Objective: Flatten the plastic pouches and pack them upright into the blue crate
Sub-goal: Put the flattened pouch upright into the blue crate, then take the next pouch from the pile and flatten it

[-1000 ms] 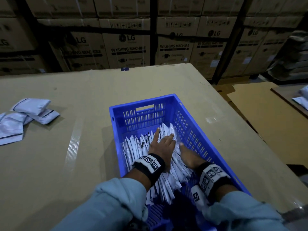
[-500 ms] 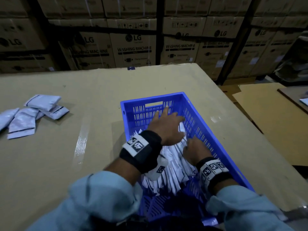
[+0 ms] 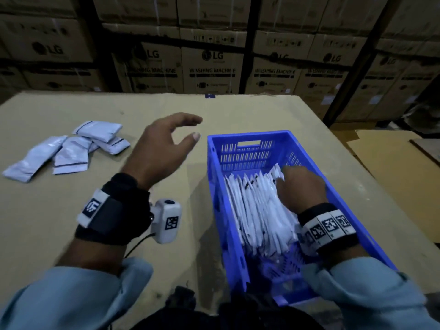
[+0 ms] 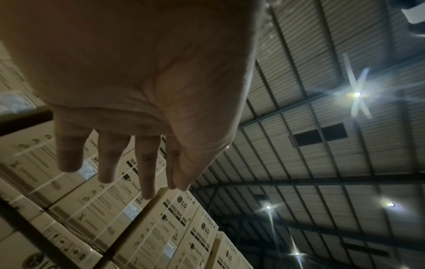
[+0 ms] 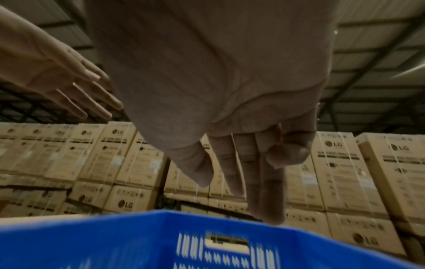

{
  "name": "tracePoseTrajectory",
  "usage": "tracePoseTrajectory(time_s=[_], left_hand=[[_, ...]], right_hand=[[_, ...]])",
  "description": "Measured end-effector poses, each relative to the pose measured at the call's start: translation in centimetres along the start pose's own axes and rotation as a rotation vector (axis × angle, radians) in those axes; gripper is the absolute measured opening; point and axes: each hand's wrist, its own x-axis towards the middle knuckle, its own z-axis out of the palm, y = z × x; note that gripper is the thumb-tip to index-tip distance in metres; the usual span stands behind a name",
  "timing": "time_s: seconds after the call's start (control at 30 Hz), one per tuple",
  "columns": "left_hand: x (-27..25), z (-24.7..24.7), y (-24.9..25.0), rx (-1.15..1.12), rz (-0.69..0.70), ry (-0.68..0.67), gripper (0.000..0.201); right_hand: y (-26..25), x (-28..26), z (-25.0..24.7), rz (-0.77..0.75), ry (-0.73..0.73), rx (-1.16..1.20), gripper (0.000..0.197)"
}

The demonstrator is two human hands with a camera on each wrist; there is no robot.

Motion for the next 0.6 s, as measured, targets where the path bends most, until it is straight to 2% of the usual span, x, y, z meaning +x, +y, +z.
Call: tracePoseTrajectory(time_s=[0.13, 0.27, 0.37, 0.47, 0.6], left_hand=[[-3.0, -5.2, -0.8, -0.022, 0.021, 0.086, 0.026], [-5.3, -9.9, -1.5, 0.103, 0.039, 0.081, 0.023], [-7.0, -12.3, -2.9, 0.118, 0.011, 0.11, 0.023], [-9.3, -12.8, -5.4, 0.079, -0.006, 0.138, 0.022], [-12.1, -12.4, -10.6, 0.129, -0.123, 0.112, 0.025]], right_hand=[[-6.7, -4.0, -4.3, -0.098, 0.127, 0.054, 0.02], [-12.4, -9.1, -6.2, -0.221, 0.194, 0.223, 0.027], [-15.7, -11.5, -6.0, -0.255, 0.212, 0.421, 0.024], [-18.9, -12.7, -4.7, -0.277, 0.235, 0.496, 0.024], [-22.8, -12.7, -2.2, -0.353, 0.127, 0.594, 0.022]])
